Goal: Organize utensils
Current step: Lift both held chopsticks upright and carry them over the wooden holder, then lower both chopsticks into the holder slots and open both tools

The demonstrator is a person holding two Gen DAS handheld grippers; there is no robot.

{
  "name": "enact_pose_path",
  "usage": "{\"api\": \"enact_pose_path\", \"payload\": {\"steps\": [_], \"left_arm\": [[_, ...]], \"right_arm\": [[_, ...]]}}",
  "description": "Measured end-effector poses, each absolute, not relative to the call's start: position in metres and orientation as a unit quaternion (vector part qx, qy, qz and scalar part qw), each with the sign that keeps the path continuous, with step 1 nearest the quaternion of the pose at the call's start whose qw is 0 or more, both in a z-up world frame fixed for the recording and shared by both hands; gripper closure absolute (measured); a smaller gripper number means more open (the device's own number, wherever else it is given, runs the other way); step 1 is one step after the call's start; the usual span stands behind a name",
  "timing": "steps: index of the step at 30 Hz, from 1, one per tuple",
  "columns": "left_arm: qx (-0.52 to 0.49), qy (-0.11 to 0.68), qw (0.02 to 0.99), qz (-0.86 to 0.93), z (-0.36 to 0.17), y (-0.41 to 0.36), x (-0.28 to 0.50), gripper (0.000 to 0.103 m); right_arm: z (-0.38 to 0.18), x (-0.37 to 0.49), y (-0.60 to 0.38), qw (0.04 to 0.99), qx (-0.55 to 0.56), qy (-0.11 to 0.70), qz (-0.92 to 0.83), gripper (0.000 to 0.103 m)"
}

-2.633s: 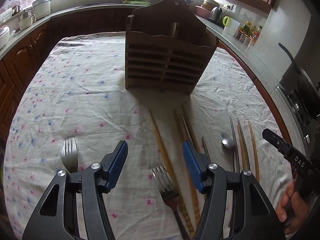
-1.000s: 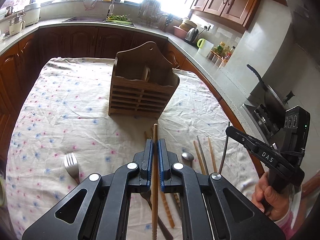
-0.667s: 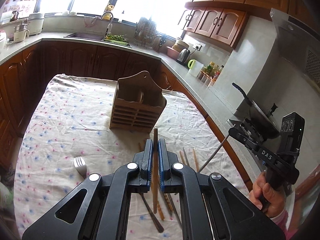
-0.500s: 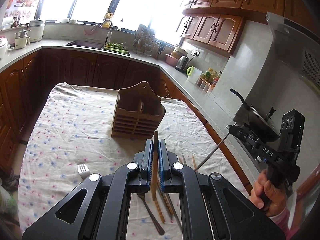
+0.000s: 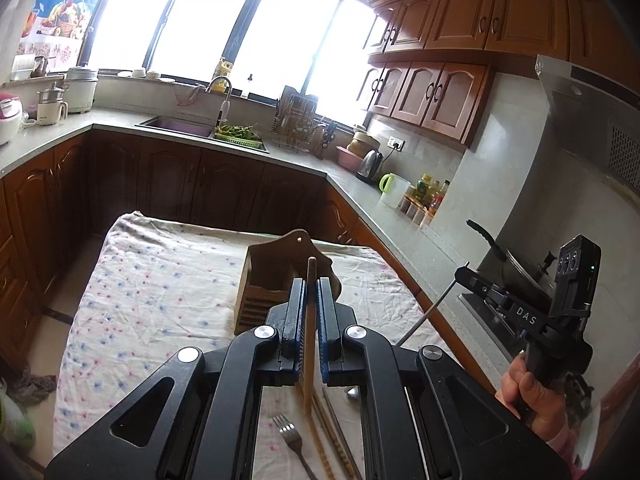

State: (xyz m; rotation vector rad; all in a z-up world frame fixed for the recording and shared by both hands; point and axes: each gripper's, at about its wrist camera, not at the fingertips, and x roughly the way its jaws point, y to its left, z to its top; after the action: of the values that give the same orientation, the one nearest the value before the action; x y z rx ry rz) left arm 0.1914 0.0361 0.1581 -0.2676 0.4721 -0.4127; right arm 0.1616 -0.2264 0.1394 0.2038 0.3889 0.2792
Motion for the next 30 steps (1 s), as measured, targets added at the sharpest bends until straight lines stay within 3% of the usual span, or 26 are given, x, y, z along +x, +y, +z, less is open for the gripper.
{"api": "enact_pose_path", "payload": {"steps": [13,30], "left_arm": [[-0.137,0.142,0.968,-0.154,0.212,0.044,0.291,0.098],[-0.198,0.205,0.952,-0.113,0.084,0.037,0.384,0.099]], "right_arm": [[0.195,0.252,-0.227,0.978,0.119,0.123,0.121,0.099],[0.103,0.331,-0.229,0.967,0.172,0.161,0.094,0.099]]}}
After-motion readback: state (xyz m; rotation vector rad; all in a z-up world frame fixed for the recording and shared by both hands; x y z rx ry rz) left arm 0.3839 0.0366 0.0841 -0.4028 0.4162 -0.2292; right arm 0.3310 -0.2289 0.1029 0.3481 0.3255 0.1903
